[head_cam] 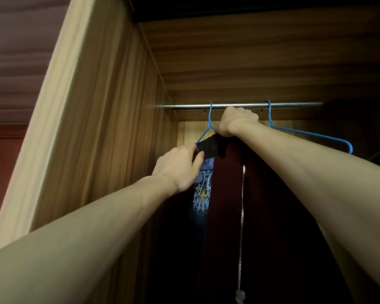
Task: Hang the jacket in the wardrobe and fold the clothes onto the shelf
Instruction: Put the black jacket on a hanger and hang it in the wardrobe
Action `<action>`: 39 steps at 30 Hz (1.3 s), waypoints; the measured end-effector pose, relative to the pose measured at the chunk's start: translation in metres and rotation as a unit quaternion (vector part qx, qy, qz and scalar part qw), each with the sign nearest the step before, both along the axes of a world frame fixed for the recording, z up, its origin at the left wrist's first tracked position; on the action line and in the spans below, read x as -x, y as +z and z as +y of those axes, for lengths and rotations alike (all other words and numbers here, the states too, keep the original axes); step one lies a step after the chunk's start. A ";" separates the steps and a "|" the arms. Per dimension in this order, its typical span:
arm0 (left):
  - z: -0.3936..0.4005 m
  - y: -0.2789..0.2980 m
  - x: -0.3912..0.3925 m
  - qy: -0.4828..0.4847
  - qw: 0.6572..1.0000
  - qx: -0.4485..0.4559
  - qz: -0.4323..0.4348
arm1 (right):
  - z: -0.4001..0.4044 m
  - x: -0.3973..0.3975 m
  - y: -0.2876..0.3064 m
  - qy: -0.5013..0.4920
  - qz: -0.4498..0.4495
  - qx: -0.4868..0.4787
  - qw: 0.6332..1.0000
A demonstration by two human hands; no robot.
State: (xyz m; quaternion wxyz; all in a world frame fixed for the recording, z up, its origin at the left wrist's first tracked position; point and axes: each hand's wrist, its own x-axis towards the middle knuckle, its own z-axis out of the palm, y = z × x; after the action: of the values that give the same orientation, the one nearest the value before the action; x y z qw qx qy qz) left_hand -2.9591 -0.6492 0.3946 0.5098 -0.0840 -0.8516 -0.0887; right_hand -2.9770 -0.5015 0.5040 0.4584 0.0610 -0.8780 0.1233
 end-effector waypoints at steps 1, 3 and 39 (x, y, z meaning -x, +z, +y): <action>0.003 -0.003 -0.004 -0.004 1.000 0.000 0.001 | 0.001 -0.004 0.000 0.010 -0.029 0.005 1.000; 0.008 -0.009 -0.011 -0.015 1.000 -0.001 0.004 | 0.006 -0.013 -0.001 0.043 -0.086 0.003 0.995; 0.056 -0.332 -0.243 0.021 0.994 -0.081 -0.067 | 0.086 -0.166 -0.461 0.313 0.076 0.064 0.945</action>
State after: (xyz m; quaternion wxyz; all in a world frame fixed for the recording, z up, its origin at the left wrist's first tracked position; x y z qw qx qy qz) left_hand -2.7160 -0.5935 0.0623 0.4583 -0.0186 -0.8754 -0.1526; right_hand -2.8111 -0.4156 0.0427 0.4651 0.3122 -0.7676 0.3115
